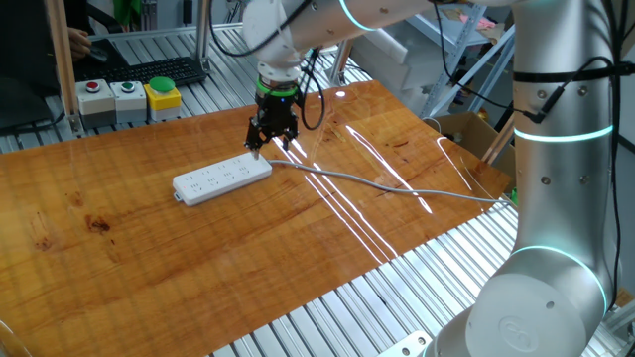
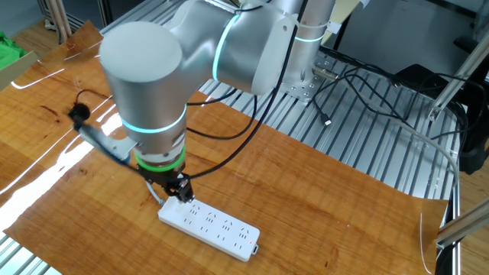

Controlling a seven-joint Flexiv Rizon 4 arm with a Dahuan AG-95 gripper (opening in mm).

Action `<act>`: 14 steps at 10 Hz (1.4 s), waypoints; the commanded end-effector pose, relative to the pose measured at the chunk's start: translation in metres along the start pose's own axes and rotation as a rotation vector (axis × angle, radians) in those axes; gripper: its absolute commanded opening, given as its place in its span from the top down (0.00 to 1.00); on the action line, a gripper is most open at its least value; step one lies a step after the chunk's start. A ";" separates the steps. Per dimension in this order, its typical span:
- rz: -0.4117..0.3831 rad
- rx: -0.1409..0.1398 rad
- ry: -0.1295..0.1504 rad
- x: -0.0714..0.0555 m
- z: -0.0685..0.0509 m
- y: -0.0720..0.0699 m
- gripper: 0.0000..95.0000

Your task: Turn off the power strip by pressing the button

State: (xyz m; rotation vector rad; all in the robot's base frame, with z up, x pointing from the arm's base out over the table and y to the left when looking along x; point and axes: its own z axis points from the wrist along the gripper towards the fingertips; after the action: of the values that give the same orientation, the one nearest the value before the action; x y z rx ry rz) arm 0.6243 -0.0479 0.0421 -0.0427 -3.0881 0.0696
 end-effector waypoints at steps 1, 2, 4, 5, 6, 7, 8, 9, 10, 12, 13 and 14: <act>0.004 -0.006 0.001 -0.004 0.002 0.002 0.20; 0.009 -0.011 -0.007 -0.005 0.003 0.002 0.20; 0.014 -0.016 -0.016 -0.007 0.007 0.003 0.20; 0.014 -0.016 -0.015 -0.007 0.008 0.003 0.20; 0.010 -0.015 -0.015 -0.007 0.009 0.003 0.20; 0.009 -0.015 -0.016 -0.007 0.009 0.002 0.20; 0.007 -0.014 -0.017 -0.007 0.010 0.001 0.20; 0.003 -0.017 -0.018 -0.008 0.012 0.000 0.20; 0.002 -0.024 -0.021 -0.009 0.018 0.000 0.20; 0.004 -0.029 -0.047 -0.010 0.031 0.001 0.20; 0.004 -0.035 -0.049 -0.010 0.032 0.001 0.20; 0.004 -0.040 -0.048 -0.010 0.032 0.001 0.20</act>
State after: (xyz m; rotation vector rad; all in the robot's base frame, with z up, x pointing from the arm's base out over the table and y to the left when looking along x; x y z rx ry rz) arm 0.6296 -0.0483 0.0110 -0.0502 -3.1405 0.0047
